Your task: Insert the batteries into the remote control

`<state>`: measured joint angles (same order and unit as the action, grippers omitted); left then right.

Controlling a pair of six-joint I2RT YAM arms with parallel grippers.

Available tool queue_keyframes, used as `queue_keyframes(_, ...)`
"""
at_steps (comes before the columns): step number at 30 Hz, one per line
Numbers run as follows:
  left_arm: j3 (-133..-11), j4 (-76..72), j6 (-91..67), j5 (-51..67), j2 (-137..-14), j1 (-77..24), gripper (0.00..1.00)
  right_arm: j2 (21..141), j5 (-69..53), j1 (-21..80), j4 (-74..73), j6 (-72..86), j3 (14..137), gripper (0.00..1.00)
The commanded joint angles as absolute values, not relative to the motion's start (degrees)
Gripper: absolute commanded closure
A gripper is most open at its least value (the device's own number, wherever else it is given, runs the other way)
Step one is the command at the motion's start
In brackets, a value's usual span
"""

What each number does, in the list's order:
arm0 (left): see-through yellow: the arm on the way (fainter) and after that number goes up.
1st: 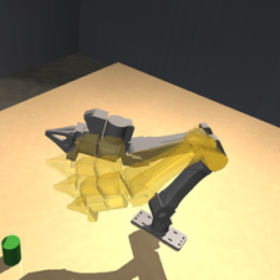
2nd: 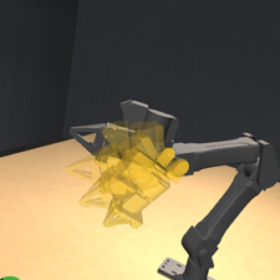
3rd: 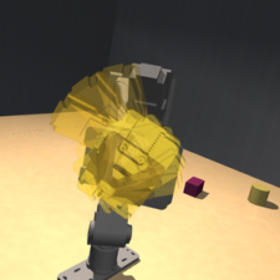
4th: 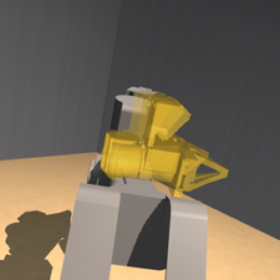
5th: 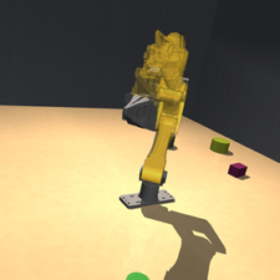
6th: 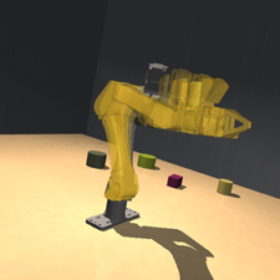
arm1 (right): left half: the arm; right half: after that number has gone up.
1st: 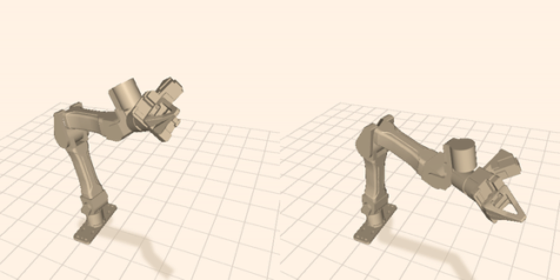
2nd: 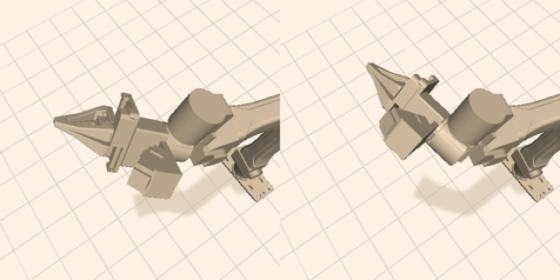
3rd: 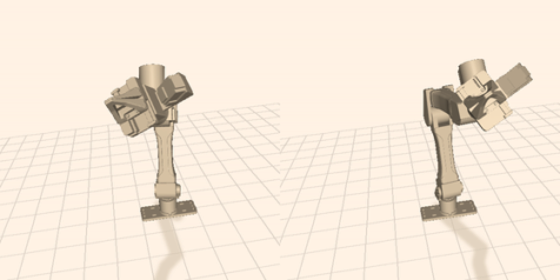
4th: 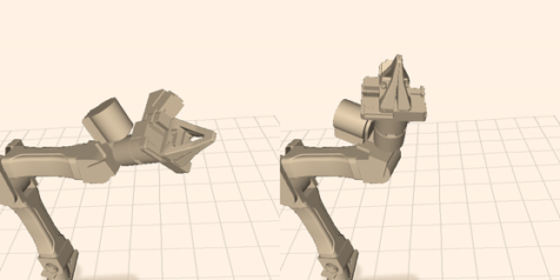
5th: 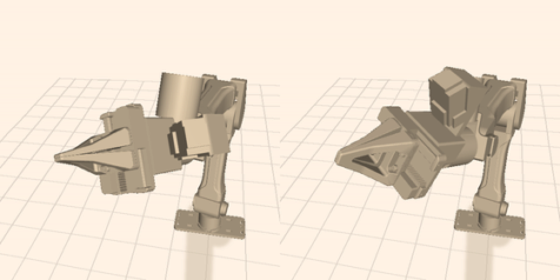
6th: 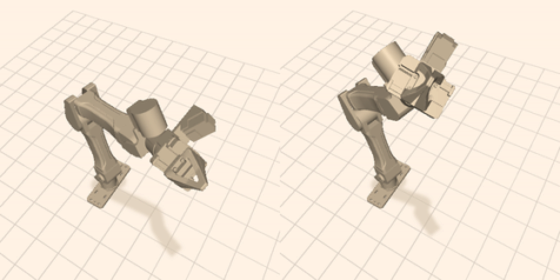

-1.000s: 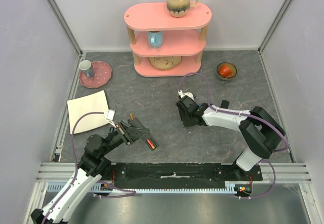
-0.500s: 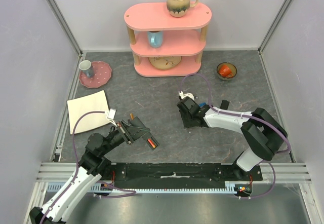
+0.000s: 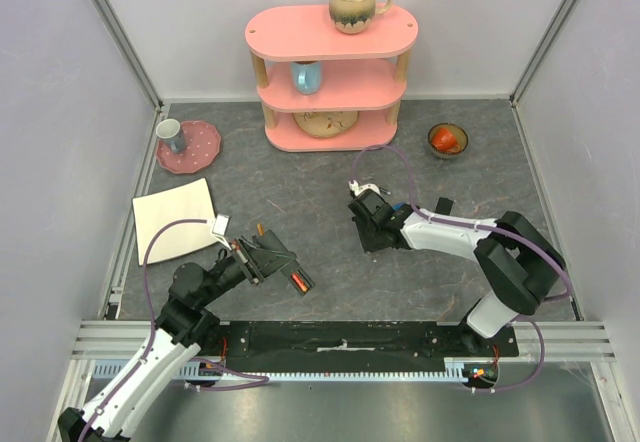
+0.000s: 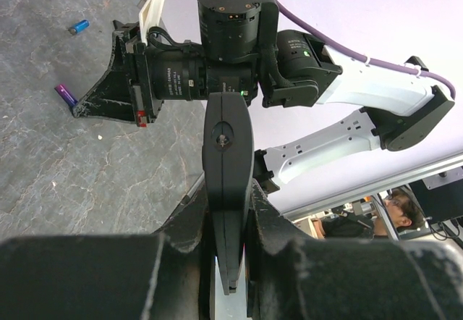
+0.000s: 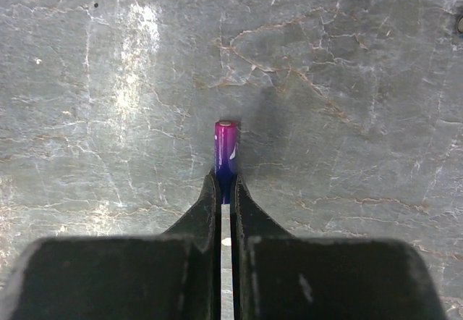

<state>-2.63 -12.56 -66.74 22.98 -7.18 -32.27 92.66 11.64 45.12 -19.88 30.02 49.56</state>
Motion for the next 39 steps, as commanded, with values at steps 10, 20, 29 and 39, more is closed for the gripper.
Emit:
queue_keyframes(10, 6.8, -32.2, -65.9, 22.1, -24.4, -32.4, 0.98, 62.1, 6.9, 58.9, -31.6, 25.6, 53.4, 1.0)
queue_keyframes(20, 2.3, -54.5, -65.1, 23.0, -48.5, -32.5, 0.98, 66.7, 12.7, 73.9, -44.6, 26.3, 65.4, 1.0)
queue_keyframes(29, 2.7, -59.1, -65.6, 22.2, -50.8, -32.6, 0.98, 73.9, 14.5, 75.2, -44.8, 29.3, 71.5, 1.0)
queue_keyframes(39, 4.0, -56.1, -65.7, 23.0, -46.1, -32.6, 0.98, 80.0, 13.9, 75.1, -44.0, 29.1, 73.2, 1.0)
